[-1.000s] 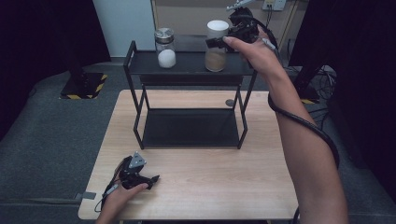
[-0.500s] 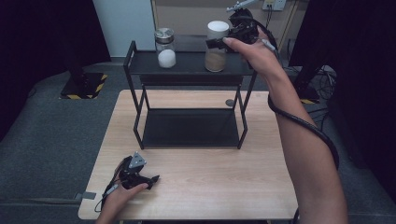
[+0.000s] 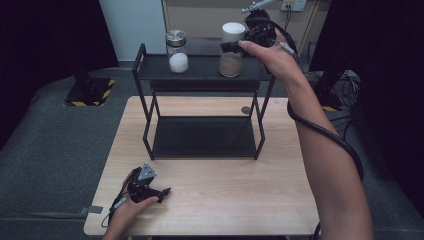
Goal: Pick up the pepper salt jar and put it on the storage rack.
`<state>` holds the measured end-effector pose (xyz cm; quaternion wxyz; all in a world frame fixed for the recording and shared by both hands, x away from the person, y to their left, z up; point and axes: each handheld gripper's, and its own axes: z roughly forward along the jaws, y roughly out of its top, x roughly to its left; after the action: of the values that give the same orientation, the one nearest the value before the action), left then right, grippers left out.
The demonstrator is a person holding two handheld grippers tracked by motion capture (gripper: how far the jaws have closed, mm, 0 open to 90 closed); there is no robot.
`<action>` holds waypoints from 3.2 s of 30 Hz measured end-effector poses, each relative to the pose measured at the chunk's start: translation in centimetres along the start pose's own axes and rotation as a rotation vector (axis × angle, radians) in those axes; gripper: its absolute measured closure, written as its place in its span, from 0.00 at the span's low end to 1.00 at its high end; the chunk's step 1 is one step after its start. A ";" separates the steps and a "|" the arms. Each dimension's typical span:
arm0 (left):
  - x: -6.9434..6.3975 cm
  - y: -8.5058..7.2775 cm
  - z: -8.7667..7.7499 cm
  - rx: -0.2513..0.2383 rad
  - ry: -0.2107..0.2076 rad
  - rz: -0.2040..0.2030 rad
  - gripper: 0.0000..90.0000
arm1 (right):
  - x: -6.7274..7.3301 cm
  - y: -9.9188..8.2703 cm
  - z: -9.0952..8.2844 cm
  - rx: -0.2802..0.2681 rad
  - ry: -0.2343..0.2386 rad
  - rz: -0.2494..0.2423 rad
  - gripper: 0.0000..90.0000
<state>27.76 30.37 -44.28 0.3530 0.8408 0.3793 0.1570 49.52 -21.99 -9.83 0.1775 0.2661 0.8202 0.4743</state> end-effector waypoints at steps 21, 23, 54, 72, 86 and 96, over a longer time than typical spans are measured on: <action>0.0 0.0 0.0 0.000 0.000 0.000 0.02 | 1.2 -0.3 -1.4 0.009 -0.029 -0.018 0.08; 0.0 0.0 0.0 0.000 0.000 0.000 0.02 | 1.3 -0.6 -1.8 0.002 -0.033 -0.020 0.06; 0.0 0.0 0.0 0.000 0.000 0.000 0.02 | 6.7 -3.7 -5.0 0.038 -0.030 -0.107 0.03; 0.0 0.0 0.0 0.000 0.000 0.000 0.02 | 9.4 -8.1 -3.2 0.121 0.035 -0.140 0.04; 0.0 0.0 0.0 -0.003 0.000 -0.003 0.02 | 10.0 -11.9 -0.8 0.176 0.034 -0.133 0.04; 0.0 0.0 0.0 -0.003 0.001 -0.003 0.02 | 10.4 -14.9 1.0 0.215 0.045 -0.115 0.05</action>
<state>27.72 30.36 -44.31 0.3542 0.8397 0.3804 0.1572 37.79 -21.09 -23.68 0.1564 0.2252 0.8839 0.3788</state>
